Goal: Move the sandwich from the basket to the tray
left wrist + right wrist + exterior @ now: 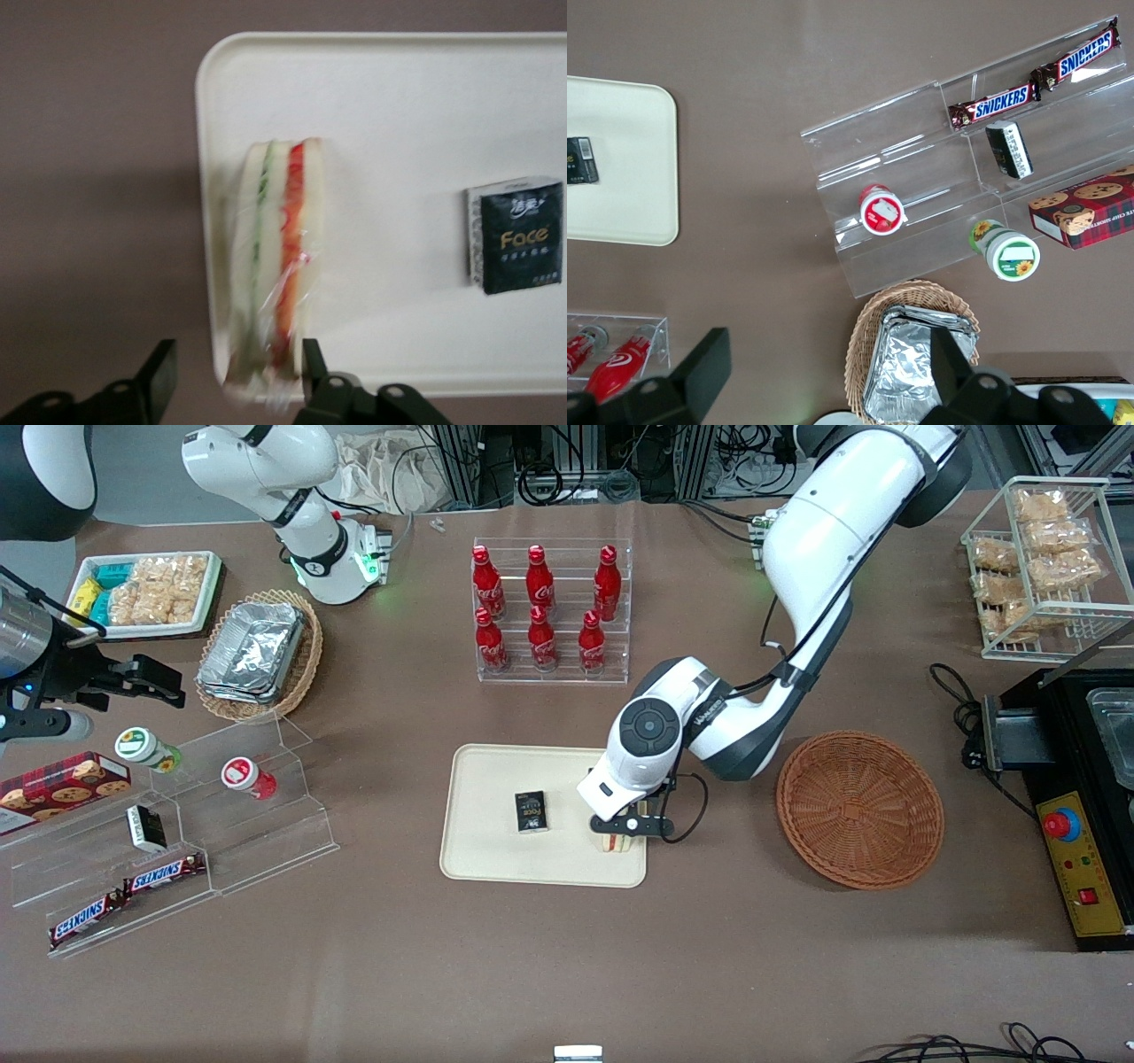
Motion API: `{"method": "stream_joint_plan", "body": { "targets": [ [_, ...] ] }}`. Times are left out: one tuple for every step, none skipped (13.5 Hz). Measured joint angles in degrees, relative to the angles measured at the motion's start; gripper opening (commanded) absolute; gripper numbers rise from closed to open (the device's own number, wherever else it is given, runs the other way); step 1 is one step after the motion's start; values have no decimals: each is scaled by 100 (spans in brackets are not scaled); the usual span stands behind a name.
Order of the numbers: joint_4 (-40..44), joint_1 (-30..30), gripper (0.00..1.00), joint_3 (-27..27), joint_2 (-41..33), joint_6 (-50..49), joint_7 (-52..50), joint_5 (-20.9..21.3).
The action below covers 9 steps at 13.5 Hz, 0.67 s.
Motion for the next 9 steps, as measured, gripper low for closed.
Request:
{"method": "stream_joint_plan", "body": {
  "targets": [
    [63, 70, 100, 2, -198, -322, 0, 0],
    [100, 160, 100, 2, -457, -660, 24, 0],
    [113, 270, 100, 5, -762, -963, 135, 0],
    [116, 409, 100, 12, -1075, -1205, 314, 0],
    [117, 585, 100, 19, -1372, -1416, 508, -4],
    [118, 794, 100, 27, -1642, -1663, 691, -40],
    [119, 1036, 100, 35, -1894, -1978, 886, -126],
    [121, 1295, 100, 47, -2134, -2304, 1065, -225],
    [120, 1544, 100, 59, -2355, -2574, 1182, -284]
  ]
}}
